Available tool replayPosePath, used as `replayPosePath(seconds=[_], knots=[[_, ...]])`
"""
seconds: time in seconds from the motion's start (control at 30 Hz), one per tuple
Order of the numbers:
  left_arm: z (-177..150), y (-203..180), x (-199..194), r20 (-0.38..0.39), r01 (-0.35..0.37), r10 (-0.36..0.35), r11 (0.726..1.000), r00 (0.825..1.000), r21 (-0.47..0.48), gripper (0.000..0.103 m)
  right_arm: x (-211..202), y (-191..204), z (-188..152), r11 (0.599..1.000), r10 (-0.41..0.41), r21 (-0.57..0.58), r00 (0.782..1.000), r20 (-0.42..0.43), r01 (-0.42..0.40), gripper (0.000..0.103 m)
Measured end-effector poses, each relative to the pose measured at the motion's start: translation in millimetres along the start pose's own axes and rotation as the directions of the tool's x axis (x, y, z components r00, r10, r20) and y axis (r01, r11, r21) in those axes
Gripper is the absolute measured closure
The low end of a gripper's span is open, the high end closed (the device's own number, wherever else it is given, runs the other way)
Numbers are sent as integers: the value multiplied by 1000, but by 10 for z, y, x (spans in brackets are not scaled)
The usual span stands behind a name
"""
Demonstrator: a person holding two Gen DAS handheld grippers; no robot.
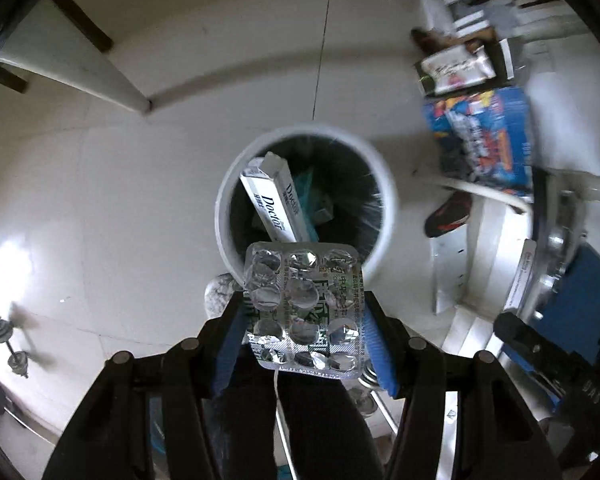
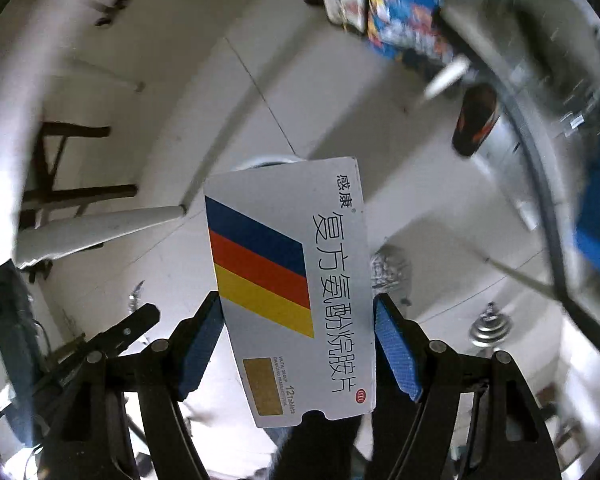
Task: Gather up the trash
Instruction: 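Carry the blister pack and striped box to the bin and release both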
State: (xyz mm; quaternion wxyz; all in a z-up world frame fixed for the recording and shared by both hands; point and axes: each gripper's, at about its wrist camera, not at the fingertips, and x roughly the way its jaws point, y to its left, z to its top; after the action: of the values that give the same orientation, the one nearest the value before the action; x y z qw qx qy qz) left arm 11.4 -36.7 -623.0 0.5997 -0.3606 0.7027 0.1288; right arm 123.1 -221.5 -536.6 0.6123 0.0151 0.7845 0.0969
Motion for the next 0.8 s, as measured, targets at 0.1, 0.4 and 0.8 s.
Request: replayPosePath(seconds=[0.1, 0.4, 0.8], knots=[[169, 35, 409, -18, -4, 4, 1000, 1000, 17, 50, 662, -146, 167, 999, 27, 28, 999, -45, -25, 27], [194, 219, 687, -18, -33, 33, 999, 999, 1, 22, 1739, -139, 511, 995, 96, -26, 984, -149, -101, 13], [-92, 216, 148, 174, -243, 236, 970, 956, 17, 1, 1382, 35, 316, 957, -178, -232, 984, 4, 175, 0]])
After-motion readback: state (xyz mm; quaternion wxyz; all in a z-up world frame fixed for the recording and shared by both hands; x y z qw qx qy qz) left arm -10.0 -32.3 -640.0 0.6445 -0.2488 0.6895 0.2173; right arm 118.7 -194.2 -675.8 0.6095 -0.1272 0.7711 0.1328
